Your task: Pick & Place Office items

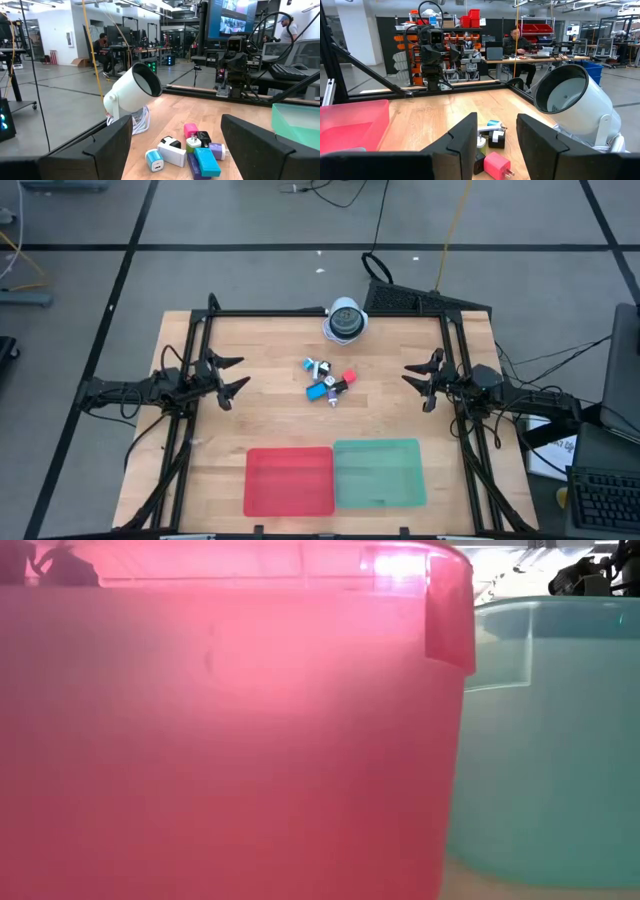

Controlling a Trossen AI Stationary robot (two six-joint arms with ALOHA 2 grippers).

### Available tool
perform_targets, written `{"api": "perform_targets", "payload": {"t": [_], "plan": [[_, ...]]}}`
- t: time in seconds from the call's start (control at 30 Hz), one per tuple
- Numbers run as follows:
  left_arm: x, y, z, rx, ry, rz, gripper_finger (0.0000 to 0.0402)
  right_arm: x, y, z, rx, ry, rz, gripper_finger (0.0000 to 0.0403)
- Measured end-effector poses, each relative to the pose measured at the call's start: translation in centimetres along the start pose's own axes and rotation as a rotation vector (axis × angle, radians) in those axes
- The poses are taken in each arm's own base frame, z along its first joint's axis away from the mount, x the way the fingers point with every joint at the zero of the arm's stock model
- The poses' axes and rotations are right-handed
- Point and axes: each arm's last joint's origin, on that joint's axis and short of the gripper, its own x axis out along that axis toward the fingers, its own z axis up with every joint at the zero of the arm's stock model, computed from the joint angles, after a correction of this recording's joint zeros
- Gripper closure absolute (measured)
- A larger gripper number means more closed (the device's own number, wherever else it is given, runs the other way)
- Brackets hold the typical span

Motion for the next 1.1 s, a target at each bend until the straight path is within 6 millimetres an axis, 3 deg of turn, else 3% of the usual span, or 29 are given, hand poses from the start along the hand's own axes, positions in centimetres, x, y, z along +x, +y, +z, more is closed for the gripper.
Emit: {"api": "perform_targets", "payload": {"t": [0.73,0.93,1.1], "plan": [[0.0,0.0,0.7,-0.031,-0.072,0.002,0.0094,0.0,0.0,0.0,0.000,0.000,0.000,0.0277],[-0.1,0.1,1.3,-0.217,-0.132,-0.002,0.0094,0.0,0.0,0.0,0.000,0.000,0.000,0.0277],[0.0,0.3,1.0,-0.329,-0.114,0.100,0.0094,0.0,0.0,0.0,0.000,0.000,0.000,0.0277]]}}
